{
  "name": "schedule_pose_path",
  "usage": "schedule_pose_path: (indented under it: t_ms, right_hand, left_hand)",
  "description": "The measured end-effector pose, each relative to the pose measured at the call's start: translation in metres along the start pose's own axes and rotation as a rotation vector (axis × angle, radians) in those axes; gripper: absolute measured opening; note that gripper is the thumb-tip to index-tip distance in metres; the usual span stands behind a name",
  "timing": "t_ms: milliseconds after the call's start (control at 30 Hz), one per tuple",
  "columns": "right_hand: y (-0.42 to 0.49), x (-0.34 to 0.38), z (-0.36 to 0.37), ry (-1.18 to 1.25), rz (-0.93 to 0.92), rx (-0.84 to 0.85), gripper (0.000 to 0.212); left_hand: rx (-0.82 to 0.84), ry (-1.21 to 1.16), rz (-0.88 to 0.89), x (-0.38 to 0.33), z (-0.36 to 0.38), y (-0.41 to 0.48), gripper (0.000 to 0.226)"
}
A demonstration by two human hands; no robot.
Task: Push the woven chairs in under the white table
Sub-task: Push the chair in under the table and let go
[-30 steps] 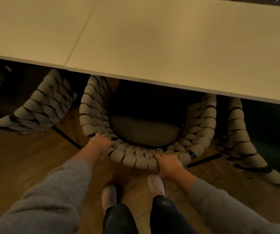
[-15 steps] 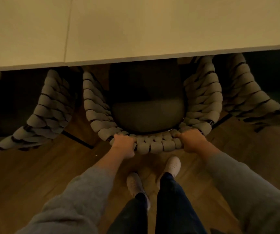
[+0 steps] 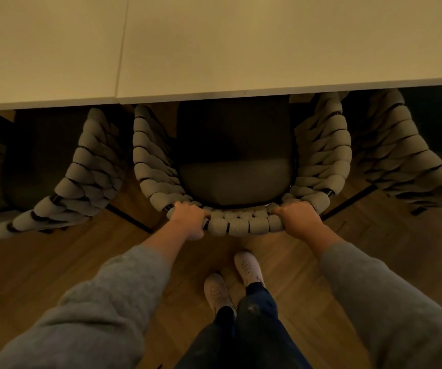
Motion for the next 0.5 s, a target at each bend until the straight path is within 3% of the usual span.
schedule_pose_path:
  t_ms: [367, 500]
  right_hand:
    - [0.019, -0.015, 0.008, -0.030, 0.045, -0.020, 0.028]
    - [0.023, -0.016, 0.006, -0.020, 0.042, -0.005, 0.036]
  left_hand:
    - [0.018, 0.091, 0.007, 0.003, -0.012, 0.025, 0.045]
    - [0.032, 0.122, -0.009, 0.006, -0.013, 0.032, 0.044]
Point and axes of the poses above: each hand's wrist, its own y-axis towards the middle knuckle, its own z-axis out of the palm, x = y × z, the point moved 4 cm from there along y, towards the middle knuckle, and after that the axes turned 1 degree about -y, right-handed, at the moved point
